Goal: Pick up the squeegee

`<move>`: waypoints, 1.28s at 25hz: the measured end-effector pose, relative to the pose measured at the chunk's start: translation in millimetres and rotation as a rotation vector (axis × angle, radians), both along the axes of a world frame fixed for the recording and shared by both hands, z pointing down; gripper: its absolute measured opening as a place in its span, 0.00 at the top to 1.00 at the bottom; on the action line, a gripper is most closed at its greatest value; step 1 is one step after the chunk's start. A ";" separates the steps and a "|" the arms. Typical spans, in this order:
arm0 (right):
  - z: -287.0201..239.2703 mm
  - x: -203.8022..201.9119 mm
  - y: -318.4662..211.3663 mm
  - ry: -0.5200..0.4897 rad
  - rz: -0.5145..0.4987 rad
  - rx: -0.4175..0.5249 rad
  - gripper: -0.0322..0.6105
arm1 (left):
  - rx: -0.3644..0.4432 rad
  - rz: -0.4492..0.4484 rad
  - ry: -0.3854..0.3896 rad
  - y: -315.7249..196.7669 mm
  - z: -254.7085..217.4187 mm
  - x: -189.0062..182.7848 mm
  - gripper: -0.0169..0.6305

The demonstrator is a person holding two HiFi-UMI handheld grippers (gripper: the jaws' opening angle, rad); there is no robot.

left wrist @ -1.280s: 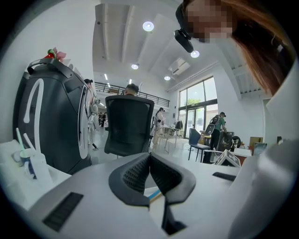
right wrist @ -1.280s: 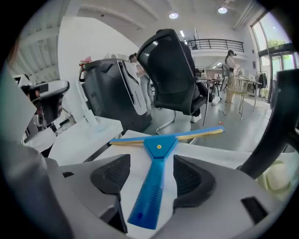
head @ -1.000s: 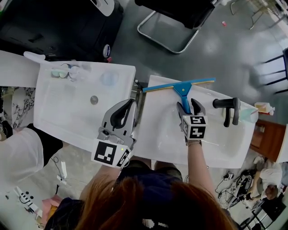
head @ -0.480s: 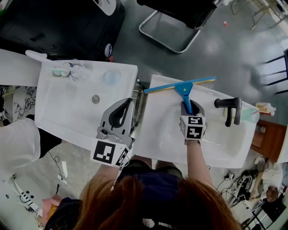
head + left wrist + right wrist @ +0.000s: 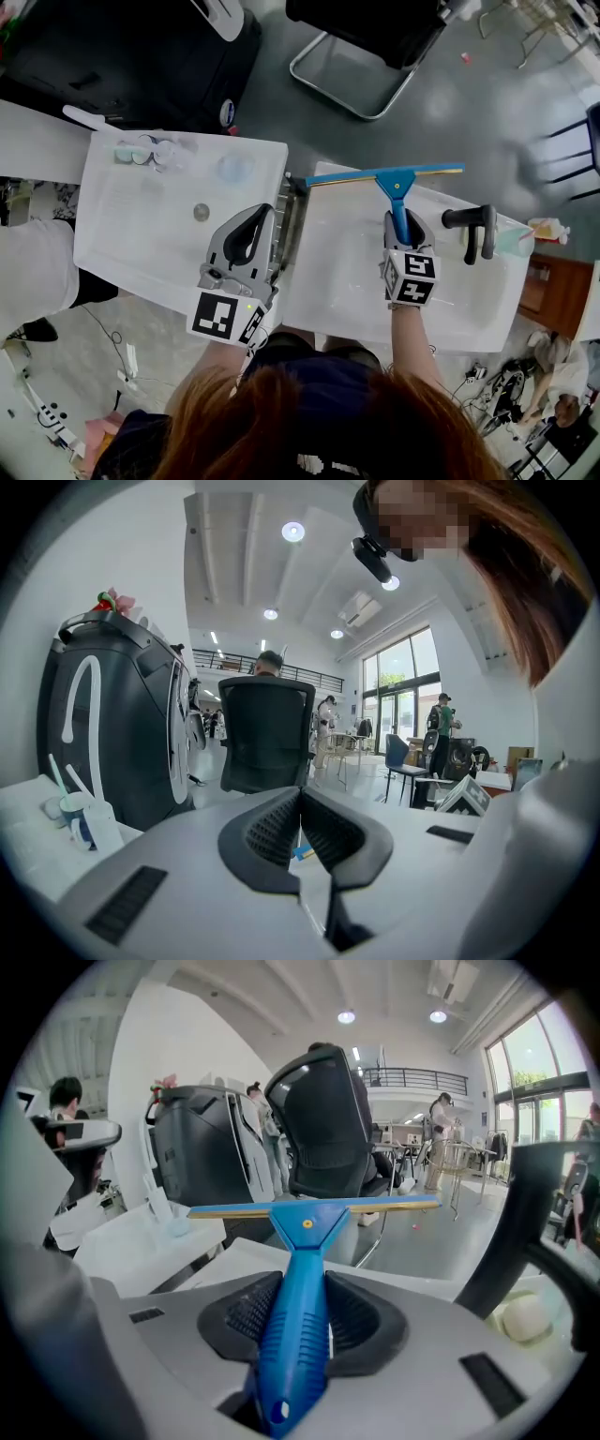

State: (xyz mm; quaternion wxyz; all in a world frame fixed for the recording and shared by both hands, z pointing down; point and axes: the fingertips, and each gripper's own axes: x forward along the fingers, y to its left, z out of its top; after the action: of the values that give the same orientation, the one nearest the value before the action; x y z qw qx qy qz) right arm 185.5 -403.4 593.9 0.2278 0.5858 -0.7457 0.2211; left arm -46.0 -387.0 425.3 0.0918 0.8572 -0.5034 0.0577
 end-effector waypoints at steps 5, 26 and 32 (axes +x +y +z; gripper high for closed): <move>-68.7 5.0 -2.5 -0.028 0.018 0.160 0.71 | 0.040 0.006 0.005 1.0 -19.1 2.0 0.94; -289.1 30.9 59.1 -0.049 0.092 0.668 0.71 | 0.243 -0.023 0.080 26.2 -112.4 10.9 0.94; -302.0 28.6 69.4 -0.054 0.100 0.697 0.71 | 0.253 -0.021 0.082 29.3 -118.7 11.5 0.94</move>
State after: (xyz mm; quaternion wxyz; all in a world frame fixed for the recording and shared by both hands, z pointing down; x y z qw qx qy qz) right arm 214.1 -334.0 291.9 -0.0168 0.6582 -0.7524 -0.0200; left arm -34.5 -357.7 306.6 0.0040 0.8582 -0.5116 -0.0425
